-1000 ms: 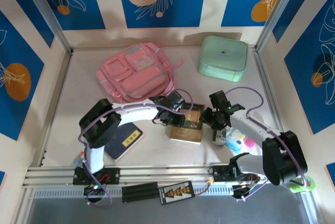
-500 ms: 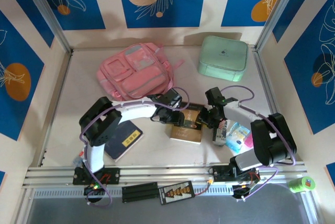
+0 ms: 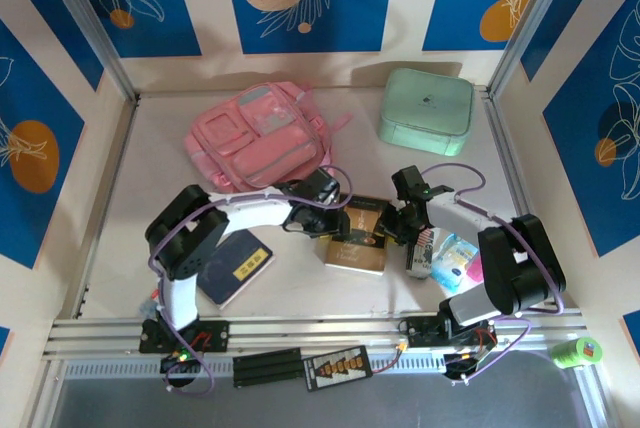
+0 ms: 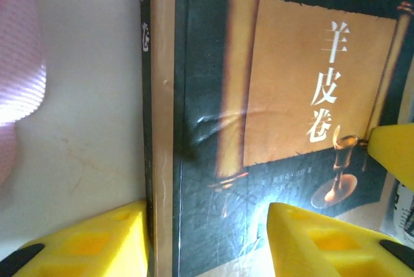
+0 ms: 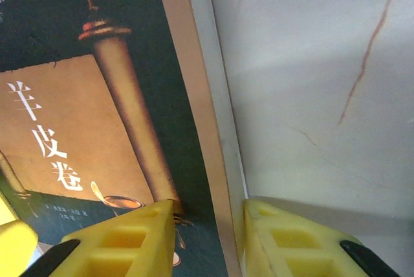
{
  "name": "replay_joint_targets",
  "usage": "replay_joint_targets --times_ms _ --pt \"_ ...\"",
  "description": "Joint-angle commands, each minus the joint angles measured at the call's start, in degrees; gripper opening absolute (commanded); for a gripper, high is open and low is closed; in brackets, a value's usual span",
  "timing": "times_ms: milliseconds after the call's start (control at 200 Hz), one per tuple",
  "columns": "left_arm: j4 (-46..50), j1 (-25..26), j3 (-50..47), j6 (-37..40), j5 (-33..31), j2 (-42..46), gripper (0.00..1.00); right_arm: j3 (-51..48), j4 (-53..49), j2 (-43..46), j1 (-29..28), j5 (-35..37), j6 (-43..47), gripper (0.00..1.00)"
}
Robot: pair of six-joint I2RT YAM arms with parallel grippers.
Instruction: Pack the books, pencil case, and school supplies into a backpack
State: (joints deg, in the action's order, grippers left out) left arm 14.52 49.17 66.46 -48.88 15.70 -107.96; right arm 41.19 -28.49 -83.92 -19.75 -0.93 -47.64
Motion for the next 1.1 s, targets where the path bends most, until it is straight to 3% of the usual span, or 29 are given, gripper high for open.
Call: replay_joint_targets --times_ms 0,130,310,755,1095 --pt "-10.07 1.74 -0.48 -1.91 9.84 5.95 0.46 -2.52 2.81 -3.49 -1.18 -2.68 -2.62 0.30" --pt "-13.23 1.73 -1.99 -3.16 11.55 8.83 0.43 -2.33 3.01 -3.47 -1.27 -2.15 -3.56 0.29" --pt "-26.73 1.71 -7.85 -10.48 13.98 8.41 0.39 -1.73 3.62 -4.53 -1.36 -2.41 -4.26 0.29" --pt "-23.41 0.58 -9.24 -10.33 10.99 7.56 0.34 -1.29 2.66 -5.42 -1.69 -0.85 -4.22 0.23" --pt "-19.09 -0.30 -9.26 -7.46 8.38 10.73 0.11 -1.47 2.28 0.34 -1.62 2.44 -3.86 0.32"
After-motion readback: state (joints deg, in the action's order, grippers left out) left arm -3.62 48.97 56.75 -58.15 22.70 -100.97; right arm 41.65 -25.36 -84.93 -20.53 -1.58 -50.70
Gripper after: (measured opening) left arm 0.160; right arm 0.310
